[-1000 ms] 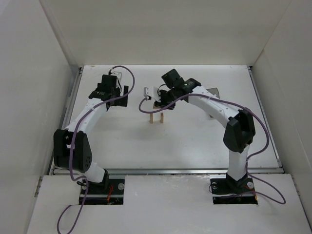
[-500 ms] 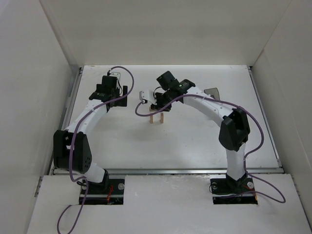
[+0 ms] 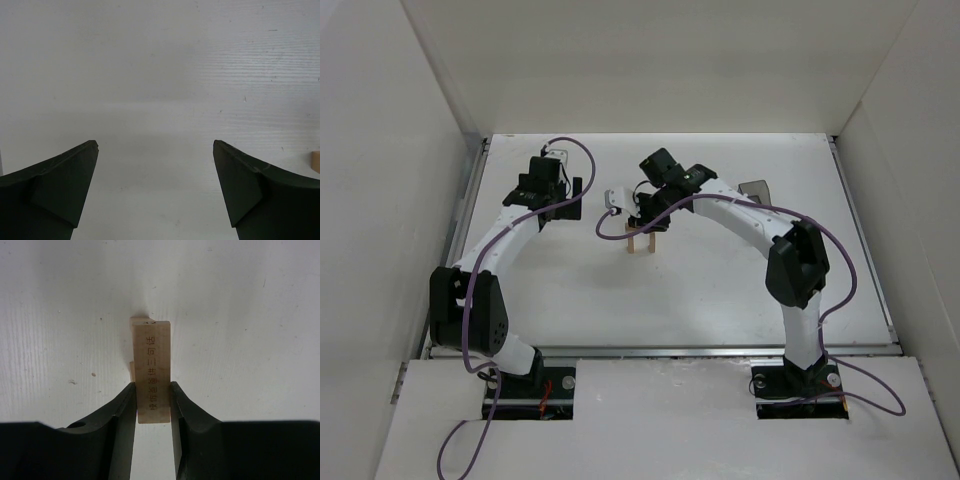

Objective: Build the wood block tower

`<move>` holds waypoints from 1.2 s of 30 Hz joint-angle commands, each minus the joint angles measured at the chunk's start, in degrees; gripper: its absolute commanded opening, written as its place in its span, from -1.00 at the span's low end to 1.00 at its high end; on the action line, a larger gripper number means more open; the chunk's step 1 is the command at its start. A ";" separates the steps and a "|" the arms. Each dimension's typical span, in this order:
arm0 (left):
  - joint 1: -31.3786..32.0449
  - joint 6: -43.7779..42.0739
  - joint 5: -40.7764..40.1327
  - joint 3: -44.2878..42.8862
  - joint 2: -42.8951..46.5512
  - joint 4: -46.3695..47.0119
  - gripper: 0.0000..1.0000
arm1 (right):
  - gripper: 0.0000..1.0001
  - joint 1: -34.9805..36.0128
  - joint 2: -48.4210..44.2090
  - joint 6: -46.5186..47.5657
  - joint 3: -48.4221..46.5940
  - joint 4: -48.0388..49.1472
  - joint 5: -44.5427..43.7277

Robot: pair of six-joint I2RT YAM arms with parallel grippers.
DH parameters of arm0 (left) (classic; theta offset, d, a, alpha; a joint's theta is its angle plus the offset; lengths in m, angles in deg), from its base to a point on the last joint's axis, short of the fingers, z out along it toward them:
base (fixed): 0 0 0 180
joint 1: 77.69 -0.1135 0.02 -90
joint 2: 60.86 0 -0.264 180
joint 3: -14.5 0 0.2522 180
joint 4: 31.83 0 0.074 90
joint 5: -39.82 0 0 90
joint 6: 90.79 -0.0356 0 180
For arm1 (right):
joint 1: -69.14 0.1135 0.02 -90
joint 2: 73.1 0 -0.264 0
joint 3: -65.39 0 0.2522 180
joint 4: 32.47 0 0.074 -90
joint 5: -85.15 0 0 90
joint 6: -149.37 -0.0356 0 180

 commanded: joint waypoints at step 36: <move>-0.15 0.40 1.32 1.46 2.67 1.08 0.98 | -1.00 1.70 1.35 -0.23 1.21 1.36 -1.31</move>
